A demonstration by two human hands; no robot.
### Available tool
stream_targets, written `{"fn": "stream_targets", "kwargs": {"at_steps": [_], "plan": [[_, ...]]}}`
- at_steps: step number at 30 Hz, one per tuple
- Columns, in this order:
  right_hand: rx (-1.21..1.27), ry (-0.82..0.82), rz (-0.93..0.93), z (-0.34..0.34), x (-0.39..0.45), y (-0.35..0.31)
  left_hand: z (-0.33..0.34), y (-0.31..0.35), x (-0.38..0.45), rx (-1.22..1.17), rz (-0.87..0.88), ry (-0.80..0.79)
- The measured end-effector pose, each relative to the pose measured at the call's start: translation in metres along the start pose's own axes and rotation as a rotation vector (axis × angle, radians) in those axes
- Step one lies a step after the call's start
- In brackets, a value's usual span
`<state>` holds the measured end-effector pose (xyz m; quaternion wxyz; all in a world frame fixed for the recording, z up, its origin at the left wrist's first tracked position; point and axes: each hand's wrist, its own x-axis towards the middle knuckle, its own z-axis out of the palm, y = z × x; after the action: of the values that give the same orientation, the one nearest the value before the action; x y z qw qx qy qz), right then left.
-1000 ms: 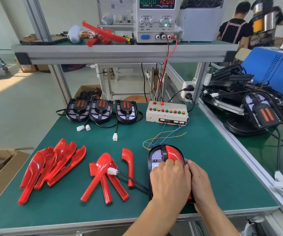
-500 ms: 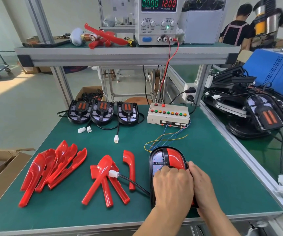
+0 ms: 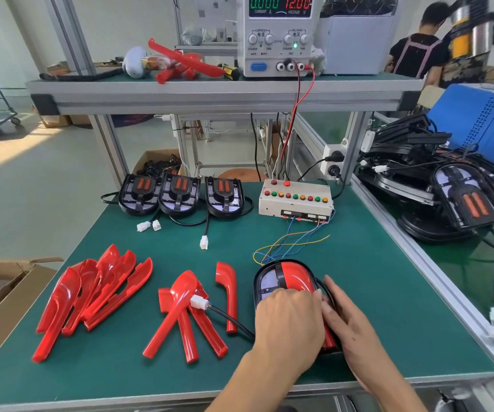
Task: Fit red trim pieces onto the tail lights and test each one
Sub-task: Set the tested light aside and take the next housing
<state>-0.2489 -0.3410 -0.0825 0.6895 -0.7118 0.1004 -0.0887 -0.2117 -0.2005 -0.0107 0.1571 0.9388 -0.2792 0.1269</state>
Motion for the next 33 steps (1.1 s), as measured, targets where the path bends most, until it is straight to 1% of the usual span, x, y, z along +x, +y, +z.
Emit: {"fn": "stream_targets", "kwargs": {"at_steps": [2,4,6,8,9,10,11,14,16,18,19,21,23,29,33], "plan": [[0.062,0.012,0.001,0.003,0.002,0.001,0.001,-0.006,0.001,-0.116,0.019,-0.1],[0.111,0.024,0.003,0.003,0.001,0.001,0.0,-0.012,0.0,-0.239,0.012,-0.069],[0.111,0.019,-0.007,0.001,0.0,0.001,-0.004,-0.019,0.002,-0.345,-0.042,0.059],[0.122,-0.003,0.003,-0.002,-0.001,0.003,-0.007,-0.034,0.013,-0.41,-0.083,0.238],[0.135,-0.016,0.015,-0.003,0.0,0.004,-0.009,-0.043,0.023,-0.426,-0.091,0.275],[0.143,-0.025,0.023,-0.003,-0.001,0.005,-0.011,-0.051,0.033,-0.435,-0.093,0.253],[0.147,-0.027,0.026,-0.003,-0.001,0.006,-0.013,-0.059,0.043,-0.443,-0.086,0.187],[0.152,-0.024,0.021,-0.004,-0.001,0.005,-0.016,-0.074,0.072,-0.464,-0.072,-0.134],[0.151,-0.034,0.02,-0.005,-0.002,0.005,-0.015,-0.08,0.085,-0.464,-0.102,-0.341],[0.146,-0.038,0.024,-0.005,-0.002,0.004,-0.015,-0.084,0.092,-0.481,-0.138,-0.488],[0.146,-0.036,0.022,-0.006,-0.002,0.004,-0.014,-0.085,0.093,-0.514,-0.143,-0.528],[0.15,-0.039,0.011,-0.007,-0.003,0.005,-0.01,-0.086,0.093,-0.587,-0.139,-0.558],[0.153,-0.041,0.004,-0.007,-0.003,0.005,-0.008,-0.086,0.093,-0.62,-0.133,-0.549],[0.138,-0.019,-0.032,-0.004,-0.006,0.003,-0.002,-0.085,0.093,-0.77,-0.191,-0.575],[0.153,-0.002,-0.035,-0.002,-0.008,0.0,0.0,-0.087,0.093,-0.804,-0.194,-0.569]]}}
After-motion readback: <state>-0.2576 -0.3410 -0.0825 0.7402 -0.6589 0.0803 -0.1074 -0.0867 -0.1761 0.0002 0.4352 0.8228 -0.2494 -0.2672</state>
